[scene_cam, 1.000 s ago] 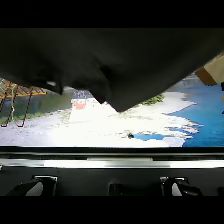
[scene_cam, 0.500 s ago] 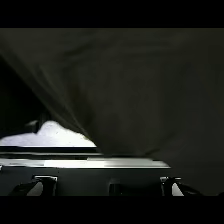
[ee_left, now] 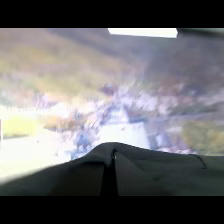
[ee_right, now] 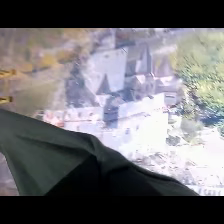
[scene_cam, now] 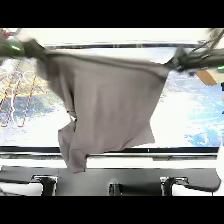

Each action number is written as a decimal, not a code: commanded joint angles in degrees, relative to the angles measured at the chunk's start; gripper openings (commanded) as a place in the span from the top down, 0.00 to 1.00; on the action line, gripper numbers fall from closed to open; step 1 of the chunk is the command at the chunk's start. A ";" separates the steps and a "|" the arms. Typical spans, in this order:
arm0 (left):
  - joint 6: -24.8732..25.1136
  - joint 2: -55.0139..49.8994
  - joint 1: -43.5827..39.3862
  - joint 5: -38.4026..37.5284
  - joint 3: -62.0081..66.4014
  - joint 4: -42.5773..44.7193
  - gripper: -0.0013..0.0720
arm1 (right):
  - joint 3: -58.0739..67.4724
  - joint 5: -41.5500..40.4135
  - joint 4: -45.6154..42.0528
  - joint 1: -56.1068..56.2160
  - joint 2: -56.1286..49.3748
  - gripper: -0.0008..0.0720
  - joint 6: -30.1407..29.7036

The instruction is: Fold the clothes and pants, and hang the long-sleeved shirts on hangers.

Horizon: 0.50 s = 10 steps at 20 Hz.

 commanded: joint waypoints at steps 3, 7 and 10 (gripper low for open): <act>-5.27 -18.60 -3.54 8.87 0.02 -1.51 0.96 | -2.49 -18.01 -4.33 6.56 -18.99 0.95 2.82; -5.60 -22.38 -4.11 9.51 0.04 -5.27 0.88 | -2.49 -25.22 -2.58 6.56 -24.04 0.94 8.28; -5.60 -22.21 -2.97 6.14 1.11 -8.02 0.39 | -2.47 -24.59 1.55 5.62 -23.56 0.52 8.37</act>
